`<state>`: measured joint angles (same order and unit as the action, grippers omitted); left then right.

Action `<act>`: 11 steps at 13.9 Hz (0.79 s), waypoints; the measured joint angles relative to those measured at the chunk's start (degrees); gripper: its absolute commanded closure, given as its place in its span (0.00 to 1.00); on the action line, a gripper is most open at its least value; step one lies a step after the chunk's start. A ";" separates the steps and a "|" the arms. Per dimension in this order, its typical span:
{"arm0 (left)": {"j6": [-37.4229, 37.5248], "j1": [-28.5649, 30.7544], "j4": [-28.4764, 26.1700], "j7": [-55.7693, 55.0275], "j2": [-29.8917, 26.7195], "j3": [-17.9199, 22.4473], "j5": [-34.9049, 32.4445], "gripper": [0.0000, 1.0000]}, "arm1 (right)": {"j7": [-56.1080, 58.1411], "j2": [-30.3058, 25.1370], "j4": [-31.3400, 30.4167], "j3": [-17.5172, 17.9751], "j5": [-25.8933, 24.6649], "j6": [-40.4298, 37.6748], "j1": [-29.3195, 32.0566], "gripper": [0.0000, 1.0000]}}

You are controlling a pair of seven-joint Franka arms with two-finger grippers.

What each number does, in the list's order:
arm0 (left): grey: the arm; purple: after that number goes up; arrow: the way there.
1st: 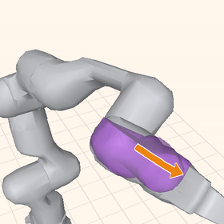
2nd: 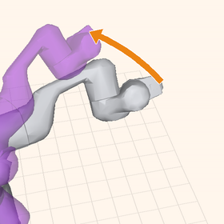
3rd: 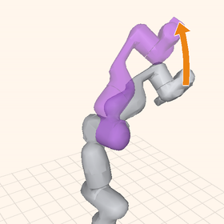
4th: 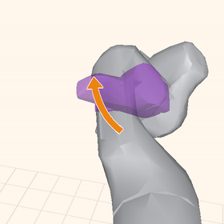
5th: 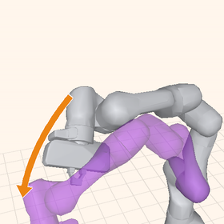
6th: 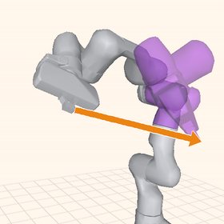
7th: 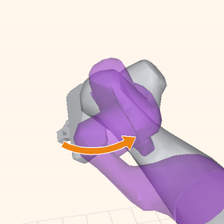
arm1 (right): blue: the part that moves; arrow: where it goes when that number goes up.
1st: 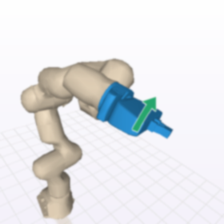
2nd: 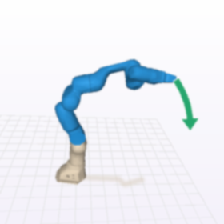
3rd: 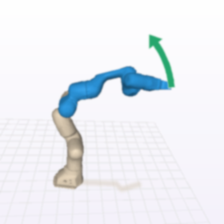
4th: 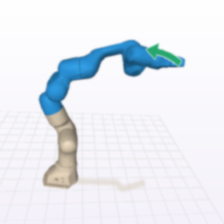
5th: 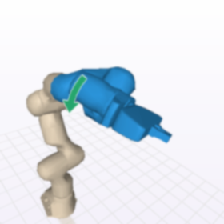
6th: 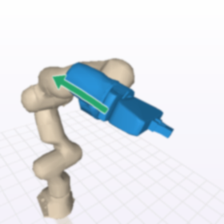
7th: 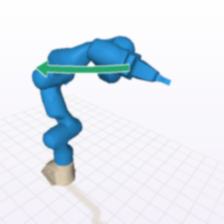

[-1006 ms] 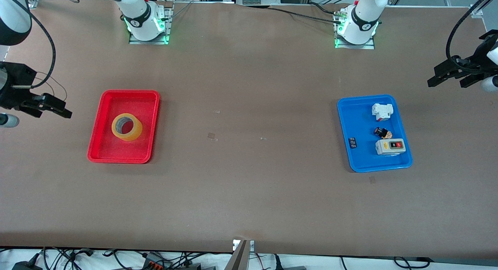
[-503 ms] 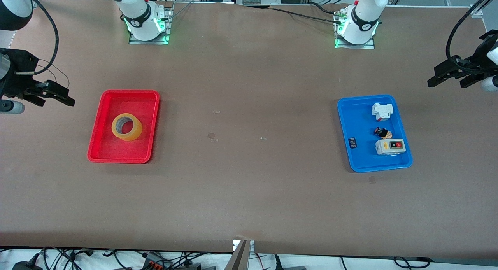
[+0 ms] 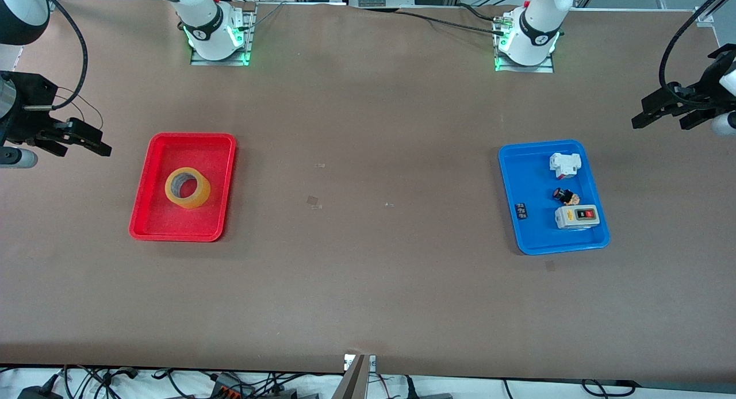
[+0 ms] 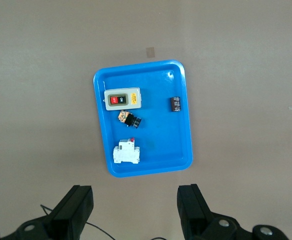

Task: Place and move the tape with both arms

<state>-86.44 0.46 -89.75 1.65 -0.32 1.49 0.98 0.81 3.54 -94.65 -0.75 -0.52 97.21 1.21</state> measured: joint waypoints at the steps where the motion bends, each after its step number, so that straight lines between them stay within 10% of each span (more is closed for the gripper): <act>1: 0.00 0.00 0.00 0.00 0.00 0.00 0.00 0.00 | 0.02 0.00 0.00 0.00 0.00 -0.05 0.00 0.00; 11: 0.00 0.00 0.00 0.00 0.00 0.00 0.00 0.00 | 2.71 -0.65 0.00 -0.32 0.00 -1.33 0.15 0.00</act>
<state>-86.44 0.46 -89.75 1.64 -0.32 1.49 0.98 3.52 2.89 -94.65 -1.07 -0.52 95.88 1.35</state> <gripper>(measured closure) 0.000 0.000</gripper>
